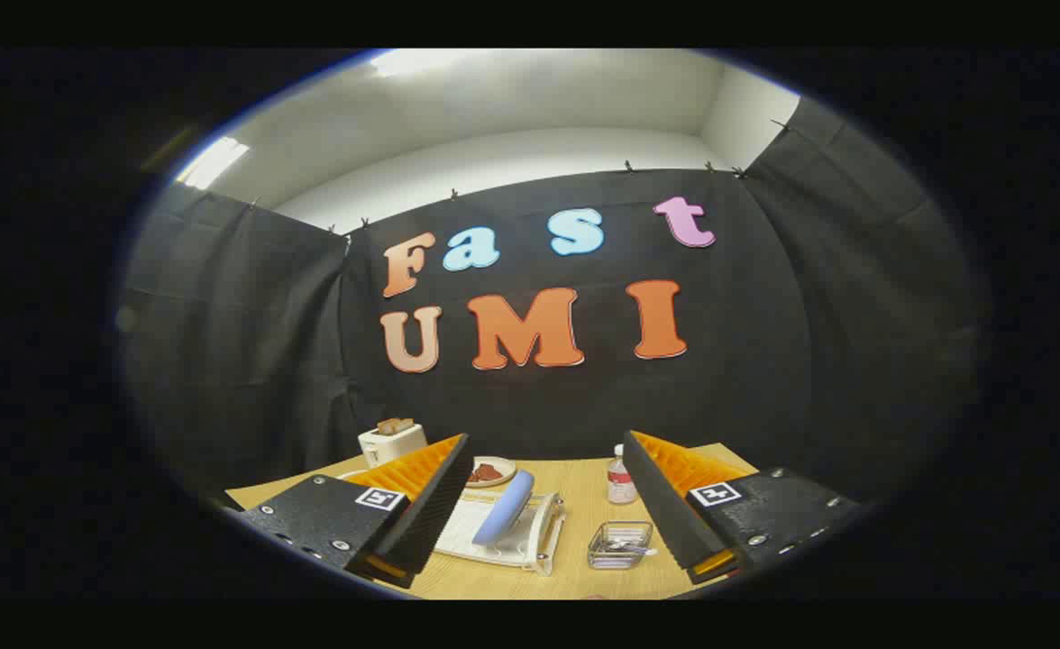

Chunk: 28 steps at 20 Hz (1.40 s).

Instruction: Take the plate from the dish rack, then take the spoon from the basket and place it into the plate.

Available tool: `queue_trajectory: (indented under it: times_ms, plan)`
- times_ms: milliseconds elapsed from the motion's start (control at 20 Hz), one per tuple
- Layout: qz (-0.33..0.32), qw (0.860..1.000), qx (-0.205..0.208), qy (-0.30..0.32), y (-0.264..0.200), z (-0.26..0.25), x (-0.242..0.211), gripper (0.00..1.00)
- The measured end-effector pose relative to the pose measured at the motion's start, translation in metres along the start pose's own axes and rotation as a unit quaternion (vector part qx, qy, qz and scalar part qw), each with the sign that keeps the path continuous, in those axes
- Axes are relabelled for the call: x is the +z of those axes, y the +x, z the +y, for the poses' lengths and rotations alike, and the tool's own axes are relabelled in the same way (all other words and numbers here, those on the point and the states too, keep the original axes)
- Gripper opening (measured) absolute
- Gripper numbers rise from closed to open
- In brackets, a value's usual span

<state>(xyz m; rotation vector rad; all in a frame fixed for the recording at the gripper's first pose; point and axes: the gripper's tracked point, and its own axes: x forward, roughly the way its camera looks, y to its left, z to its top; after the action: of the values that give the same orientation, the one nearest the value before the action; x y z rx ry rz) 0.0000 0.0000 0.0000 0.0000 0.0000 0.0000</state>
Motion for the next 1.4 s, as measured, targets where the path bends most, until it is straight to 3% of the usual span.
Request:
queue_trajectory:
  times_ms: [800,1050,1400]
  plan:
    - [0.044,0.999,0.021,0.006,0.020,0.011,-0.011,0.99]
    - [0.104,0.994,0.028,0.021,0.039,0.014,-0.024,0.99]
    - [0.227,0.973,0.023,0.028,0.052,0.033,-0.071,0.97]
